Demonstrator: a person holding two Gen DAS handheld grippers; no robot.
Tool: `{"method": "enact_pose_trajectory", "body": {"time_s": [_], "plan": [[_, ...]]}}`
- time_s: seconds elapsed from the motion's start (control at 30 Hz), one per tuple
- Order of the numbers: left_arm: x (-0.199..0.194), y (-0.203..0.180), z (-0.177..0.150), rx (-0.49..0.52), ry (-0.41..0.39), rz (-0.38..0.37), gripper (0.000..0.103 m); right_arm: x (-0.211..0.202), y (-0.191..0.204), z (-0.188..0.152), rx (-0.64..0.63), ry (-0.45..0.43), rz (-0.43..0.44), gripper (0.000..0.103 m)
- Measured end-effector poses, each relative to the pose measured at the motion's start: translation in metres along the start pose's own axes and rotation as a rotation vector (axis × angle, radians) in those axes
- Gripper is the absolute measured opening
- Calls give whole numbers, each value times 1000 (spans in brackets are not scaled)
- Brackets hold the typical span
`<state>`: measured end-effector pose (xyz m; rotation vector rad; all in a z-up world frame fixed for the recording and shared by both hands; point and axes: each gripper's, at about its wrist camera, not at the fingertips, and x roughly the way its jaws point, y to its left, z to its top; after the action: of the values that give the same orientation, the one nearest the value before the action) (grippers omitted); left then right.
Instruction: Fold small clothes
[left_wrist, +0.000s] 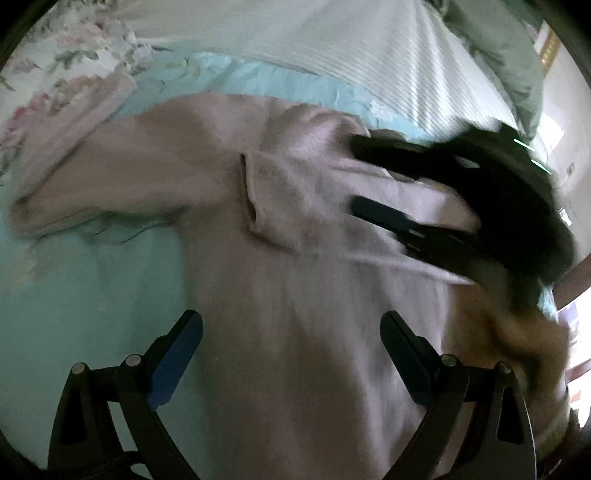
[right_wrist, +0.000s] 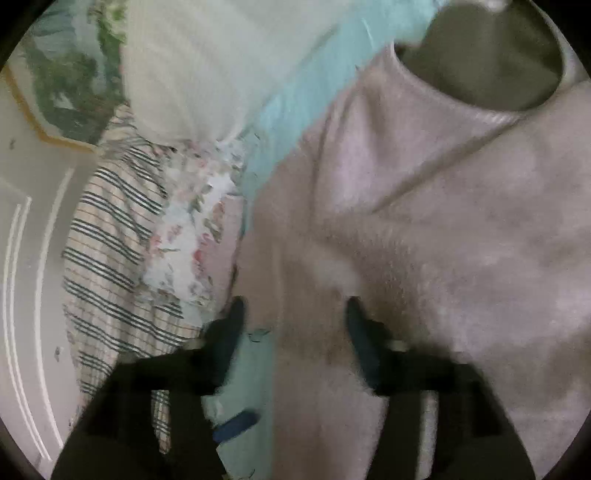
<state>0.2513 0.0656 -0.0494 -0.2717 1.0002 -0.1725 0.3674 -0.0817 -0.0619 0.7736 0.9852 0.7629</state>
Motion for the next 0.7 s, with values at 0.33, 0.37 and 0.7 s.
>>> {"method": "enact_pose_trajectory", "body": {"time_s": [0.33,0.37,0.7], "plan": [[54,-5,61,-18,-27,-23,49,-157,2,-34,-69,-274,-28,62],[55,-8,61,-8,-27,-21,40,-178,-4,-40,-59,-316,-49,62],[-2,-2,55,62,-235,151,2,-270,-42,-46,-3,-491,-248,62]]}}
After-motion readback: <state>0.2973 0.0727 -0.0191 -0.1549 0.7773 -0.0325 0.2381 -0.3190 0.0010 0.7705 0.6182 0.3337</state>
